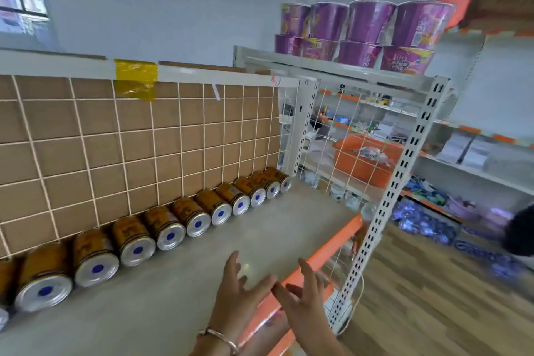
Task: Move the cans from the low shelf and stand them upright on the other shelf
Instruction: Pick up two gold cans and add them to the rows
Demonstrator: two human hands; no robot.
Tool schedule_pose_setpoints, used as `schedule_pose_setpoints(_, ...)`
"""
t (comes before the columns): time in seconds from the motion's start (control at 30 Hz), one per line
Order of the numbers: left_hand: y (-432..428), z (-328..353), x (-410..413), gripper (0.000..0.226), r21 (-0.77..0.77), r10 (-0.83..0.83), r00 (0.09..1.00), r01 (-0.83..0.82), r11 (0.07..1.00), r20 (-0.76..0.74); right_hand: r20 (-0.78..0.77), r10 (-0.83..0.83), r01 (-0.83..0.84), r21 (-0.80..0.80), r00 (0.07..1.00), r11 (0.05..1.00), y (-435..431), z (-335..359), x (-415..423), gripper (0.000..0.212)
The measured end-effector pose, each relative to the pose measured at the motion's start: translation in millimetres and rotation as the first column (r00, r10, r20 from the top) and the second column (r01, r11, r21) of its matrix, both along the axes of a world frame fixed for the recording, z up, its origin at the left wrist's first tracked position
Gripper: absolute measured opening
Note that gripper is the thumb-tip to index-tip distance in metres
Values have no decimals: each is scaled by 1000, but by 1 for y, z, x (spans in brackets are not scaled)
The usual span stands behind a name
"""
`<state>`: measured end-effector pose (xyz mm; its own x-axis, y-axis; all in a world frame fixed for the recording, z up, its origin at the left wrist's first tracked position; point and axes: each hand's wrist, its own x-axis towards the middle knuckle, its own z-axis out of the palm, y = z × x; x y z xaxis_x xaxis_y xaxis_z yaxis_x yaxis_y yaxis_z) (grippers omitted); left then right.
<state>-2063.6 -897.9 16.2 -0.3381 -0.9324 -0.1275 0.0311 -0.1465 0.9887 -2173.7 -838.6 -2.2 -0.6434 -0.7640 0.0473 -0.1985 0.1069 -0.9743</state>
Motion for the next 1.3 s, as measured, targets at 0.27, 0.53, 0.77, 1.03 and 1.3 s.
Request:
schedule_pose_setpoints(0.27, -95, 15, -53, 101, -48, -45, 998, 47, 998, 51, 34, 48, -49, 48, 998, 998, -85, 17, -54, 72)
schedule_pose_setpoints(0.53, -147, 9, -119, 86, -60, 14, 992, -6, 998, 122, 12, 116, -116, 162, 993, 980, -155, 12, -125, 66)
schedule_pose_setpoints(0.77, -198, 21, -181, 53, -256, 187, 937, -112, 960, 294, -65, 261, -234, 272, 963, 933, -235, 28, -203, 56)
schedule_pose_setpoints(1.03, -239, 16, -234, 61, -416, 255, 755, 25, 909, 604, -181, 389, -304, 372, 903, 877, -303, 43, -252, 51)
schedule_pose_setpoints(1.3, -243, 15, -252, 71, -292, 147, 396, 335, 896, 907, -171, 536, -434, 412, 827, 801, -326, 34, -266, 25)
